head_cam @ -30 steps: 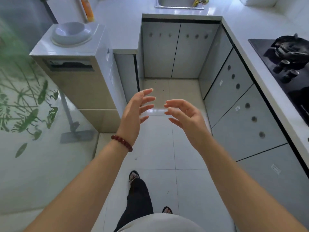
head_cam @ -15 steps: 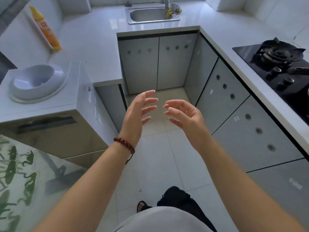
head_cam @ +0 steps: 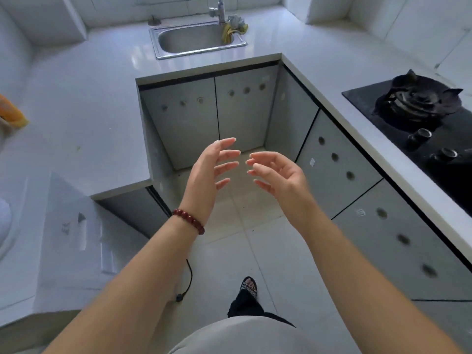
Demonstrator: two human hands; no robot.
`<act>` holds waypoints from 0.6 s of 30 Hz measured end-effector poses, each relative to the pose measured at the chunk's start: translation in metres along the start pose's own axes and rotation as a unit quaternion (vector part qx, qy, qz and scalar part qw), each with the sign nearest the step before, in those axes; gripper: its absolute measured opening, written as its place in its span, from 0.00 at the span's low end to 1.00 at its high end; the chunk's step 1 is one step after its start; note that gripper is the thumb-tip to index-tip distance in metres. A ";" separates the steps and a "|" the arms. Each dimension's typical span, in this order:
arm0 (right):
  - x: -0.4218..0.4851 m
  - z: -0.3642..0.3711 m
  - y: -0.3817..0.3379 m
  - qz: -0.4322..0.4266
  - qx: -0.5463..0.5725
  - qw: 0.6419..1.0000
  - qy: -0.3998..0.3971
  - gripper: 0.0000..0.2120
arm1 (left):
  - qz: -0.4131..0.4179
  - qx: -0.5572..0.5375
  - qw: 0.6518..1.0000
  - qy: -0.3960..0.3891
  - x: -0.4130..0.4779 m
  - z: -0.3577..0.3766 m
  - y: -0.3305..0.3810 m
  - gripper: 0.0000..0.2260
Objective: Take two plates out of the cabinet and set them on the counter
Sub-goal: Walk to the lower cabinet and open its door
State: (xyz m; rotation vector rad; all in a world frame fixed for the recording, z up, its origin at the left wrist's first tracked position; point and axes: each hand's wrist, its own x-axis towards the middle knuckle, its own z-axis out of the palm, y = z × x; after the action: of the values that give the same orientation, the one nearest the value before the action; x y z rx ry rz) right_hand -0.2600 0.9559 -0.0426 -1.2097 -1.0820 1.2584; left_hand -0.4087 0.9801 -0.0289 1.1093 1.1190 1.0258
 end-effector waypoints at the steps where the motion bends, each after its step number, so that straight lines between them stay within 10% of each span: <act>1: 0.016 -0.006 -0.003 -0.002 0.001 1.000 0.002 0.07 | 0.001 0.003 1.000 -0.003 0.017 0.004 0.004 0.19; 18: 0.231 -0.064 -0.013 -0.006 -0.006 0.996 0.094 0.07 | -0.010 0.014 0.995 -0.100 0.269 0.042 0.038 0.19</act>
State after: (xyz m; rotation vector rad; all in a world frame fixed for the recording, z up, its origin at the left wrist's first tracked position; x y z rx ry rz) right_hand -0.1846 1.1837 -0.0492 -1.3011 -0.9572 1.1061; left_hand -0.3292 1.2432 -0.0273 1.1941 0.9839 0.8640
